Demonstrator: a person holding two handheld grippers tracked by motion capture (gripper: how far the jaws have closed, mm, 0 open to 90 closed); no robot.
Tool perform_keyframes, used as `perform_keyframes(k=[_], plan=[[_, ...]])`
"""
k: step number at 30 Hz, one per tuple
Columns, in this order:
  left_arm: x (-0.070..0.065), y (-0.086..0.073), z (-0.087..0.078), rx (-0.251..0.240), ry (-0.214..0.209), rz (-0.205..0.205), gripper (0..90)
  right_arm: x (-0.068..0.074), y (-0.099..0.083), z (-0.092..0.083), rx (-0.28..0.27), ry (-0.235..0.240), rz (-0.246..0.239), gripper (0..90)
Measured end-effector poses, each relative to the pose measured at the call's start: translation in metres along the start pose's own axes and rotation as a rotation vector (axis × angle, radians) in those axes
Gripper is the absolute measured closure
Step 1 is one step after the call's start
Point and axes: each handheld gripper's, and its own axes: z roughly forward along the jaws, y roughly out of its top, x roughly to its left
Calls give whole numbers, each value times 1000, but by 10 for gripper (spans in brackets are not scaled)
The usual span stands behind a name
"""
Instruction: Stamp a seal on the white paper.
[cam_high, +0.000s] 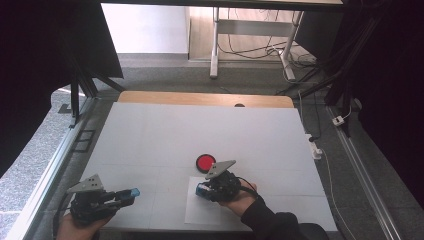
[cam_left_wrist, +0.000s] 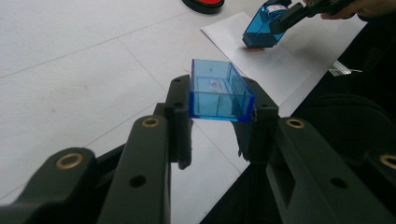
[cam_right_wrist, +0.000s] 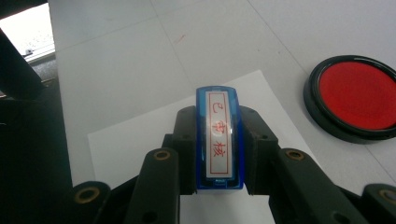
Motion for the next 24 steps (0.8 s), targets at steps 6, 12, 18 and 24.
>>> perform_keyframes(k=[6, 12, 18, 24], plan=[[0, 0, 0, -1, -1, 0, 686, 0, 3, -5, -20, 5, 6, 711], [0, 0, 0, -3, -3, 1, 686, -2, 6, -11, -50, 19, 26, 711], [0, 0, 0, -3, -3, 0, 686, -2, 9, -16, -59, 16, 12, 711], [0, 0, 0, -4, -3, -3, 686, -1, 12, -21, -79, 17, 2, 711]])
